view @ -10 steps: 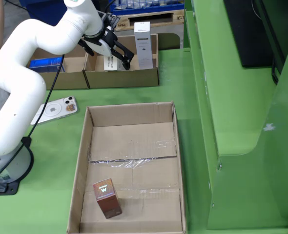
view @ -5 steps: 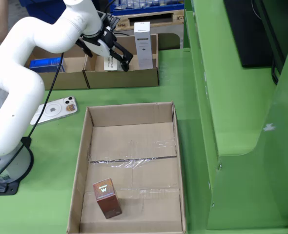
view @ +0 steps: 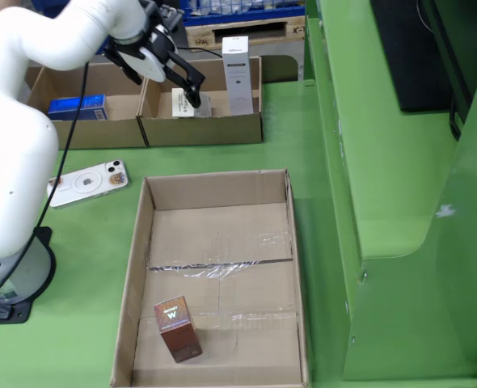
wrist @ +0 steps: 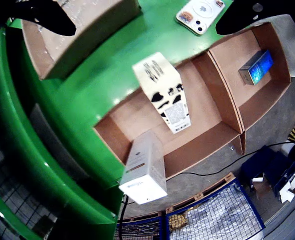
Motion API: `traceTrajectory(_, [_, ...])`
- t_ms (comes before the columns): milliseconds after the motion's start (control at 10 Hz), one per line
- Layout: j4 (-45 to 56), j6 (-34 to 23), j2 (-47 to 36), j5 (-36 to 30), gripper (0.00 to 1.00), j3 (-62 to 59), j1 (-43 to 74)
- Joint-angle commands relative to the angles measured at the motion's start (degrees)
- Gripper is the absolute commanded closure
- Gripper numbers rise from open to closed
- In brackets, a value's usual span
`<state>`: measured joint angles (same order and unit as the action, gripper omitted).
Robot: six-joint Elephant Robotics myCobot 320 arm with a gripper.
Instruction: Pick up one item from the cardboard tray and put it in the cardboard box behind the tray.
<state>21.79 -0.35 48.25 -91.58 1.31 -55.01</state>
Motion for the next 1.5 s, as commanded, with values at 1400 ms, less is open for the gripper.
traceTrajectory(1400, [-2.8, -5.7, -9.4, -14.3, 0.00, -1.3, 45.6])
